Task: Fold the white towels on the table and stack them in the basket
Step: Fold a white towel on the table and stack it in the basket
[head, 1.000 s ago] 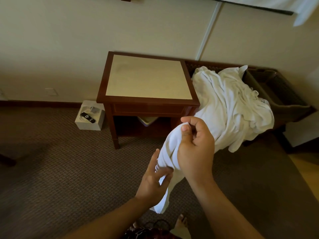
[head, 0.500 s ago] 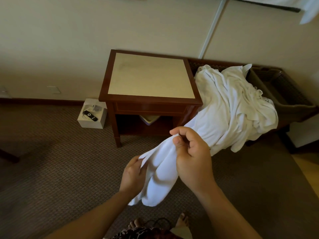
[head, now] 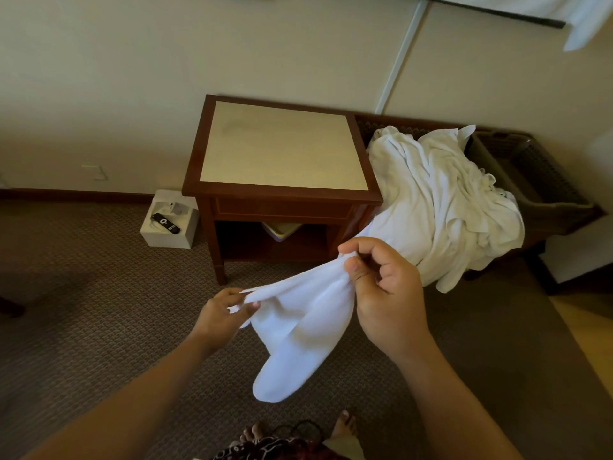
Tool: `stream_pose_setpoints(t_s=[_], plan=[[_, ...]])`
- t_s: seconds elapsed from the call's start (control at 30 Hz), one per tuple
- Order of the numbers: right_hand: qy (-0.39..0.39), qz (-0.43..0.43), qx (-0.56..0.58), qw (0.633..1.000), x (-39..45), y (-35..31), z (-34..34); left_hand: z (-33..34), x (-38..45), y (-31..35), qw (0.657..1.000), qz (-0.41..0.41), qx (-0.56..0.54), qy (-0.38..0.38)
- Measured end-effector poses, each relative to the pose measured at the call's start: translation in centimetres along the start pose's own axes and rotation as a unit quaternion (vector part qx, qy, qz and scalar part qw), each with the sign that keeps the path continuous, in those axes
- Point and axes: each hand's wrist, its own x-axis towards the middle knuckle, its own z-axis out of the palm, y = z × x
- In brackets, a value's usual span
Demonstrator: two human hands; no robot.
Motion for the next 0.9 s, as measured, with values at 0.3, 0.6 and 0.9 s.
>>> stream_pose_setpoints(t_s=[0.3, 0.6, 0.9], plan=[[0.018, 0.023, -0.027, 0.999, 0.9, 1.8, -2.5, 0.9, 0.0, 1.0, 0.994, -0.016, 0.106, 0.024], [0.016, 0.027, -0.042, 0.999, -0.9, 4.0, -3.4, 1.2, 1.2, 0.2, 0.969, 0.031, 0.240, 0.040], [0.072, 0.089, -0.212, 0.971, 0.7, 7.0, -5.1, 2.9, -0.4, 6.7, 0.973, 0.115, 0.185, -0.081]])
